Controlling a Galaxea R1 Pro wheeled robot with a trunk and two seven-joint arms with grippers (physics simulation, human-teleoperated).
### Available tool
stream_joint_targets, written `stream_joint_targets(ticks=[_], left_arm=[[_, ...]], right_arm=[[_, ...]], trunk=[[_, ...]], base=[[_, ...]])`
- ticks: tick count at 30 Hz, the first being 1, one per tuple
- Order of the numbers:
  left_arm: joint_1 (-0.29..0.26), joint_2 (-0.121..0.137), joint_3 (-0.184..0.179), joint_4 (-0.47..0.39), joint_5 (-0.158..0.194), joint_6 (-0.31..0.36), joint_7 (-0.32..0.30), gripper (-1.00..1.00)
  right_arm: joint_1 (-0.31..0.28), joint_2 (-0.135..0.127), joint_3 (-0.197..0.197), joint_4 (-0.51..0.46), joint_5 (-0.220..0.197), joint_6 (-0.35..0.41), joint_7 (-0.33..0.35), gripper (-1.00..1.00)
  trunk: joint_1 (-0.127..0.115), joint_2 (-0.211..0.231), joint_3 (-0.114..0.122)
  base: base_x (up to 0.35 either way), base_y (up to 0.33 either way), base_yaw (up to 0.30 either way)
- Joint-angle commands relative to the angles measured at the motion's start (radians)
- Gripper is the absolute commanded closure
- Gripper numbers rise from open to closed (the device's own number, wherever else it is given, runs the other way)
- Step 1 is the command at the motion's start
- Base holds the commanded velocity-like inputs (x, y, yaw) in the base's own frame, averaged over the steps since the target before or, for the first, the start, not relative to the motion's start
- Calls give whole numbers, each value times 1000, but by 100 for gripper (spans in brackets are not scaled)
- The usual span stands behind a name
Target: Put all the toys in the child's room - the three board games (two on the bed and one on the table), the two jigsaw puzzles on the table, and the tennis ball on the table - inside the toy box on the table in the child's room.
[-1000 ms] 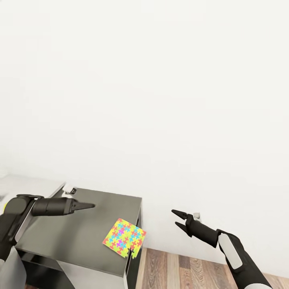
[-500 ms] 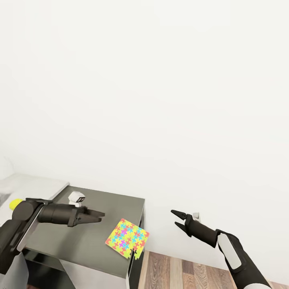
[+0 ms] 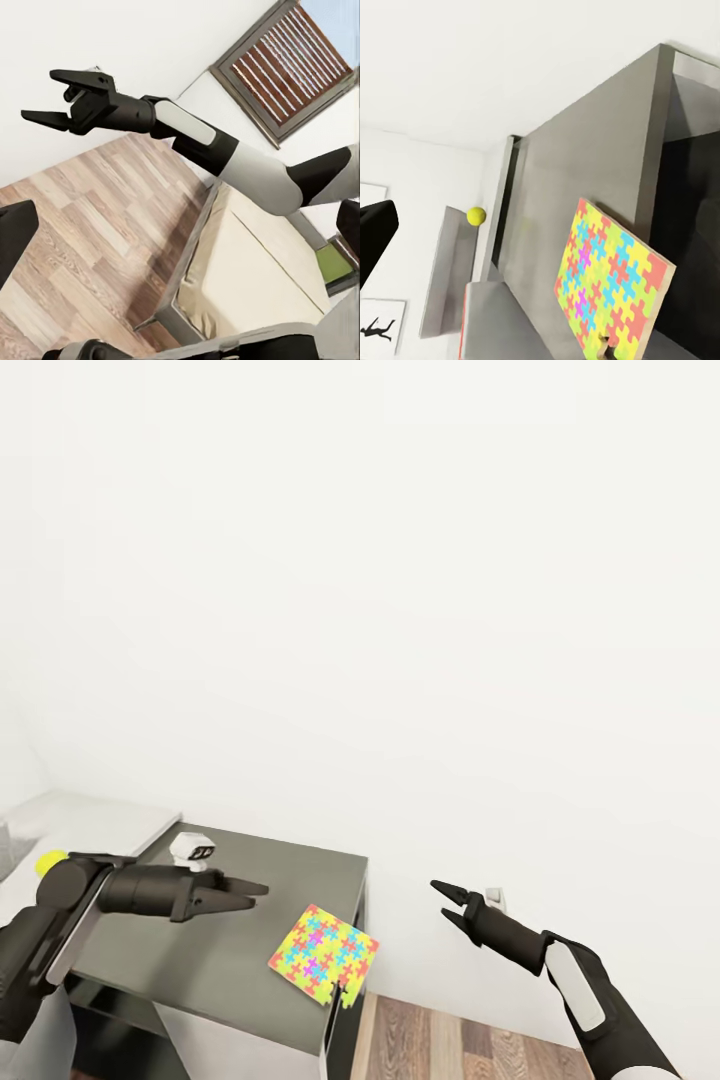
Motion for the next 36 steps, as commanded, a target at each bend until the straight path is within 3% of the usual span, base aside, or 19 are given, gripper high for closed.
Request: stream_joint_targets(ticks=[1,5,9,36], left_arm=[[-2,-12,-2,-1,14,11,-4,-100],[-3,-53,-2,-3,31,11,-4,-100],[-3,-66,-3,-3,33,10,-4,-100],[-3,-67,2,-3,34,9,-4,-100]], right_arm=[[-1,0,-2,0,-2,6,2,-100],[-1,-1,-2,0,-2,6,2,-100],[-1,-2,-2,0,-3,6,2,-100],[-1,7,-3,0,-5,17,-2,-100]], trunk=[[4,-8,-3],[19,-36,-9],[35,-64,-17],[138,-253,-77]], base=[[0,0,73],[0,0,73],[0,0,48],[0,0,-26]])
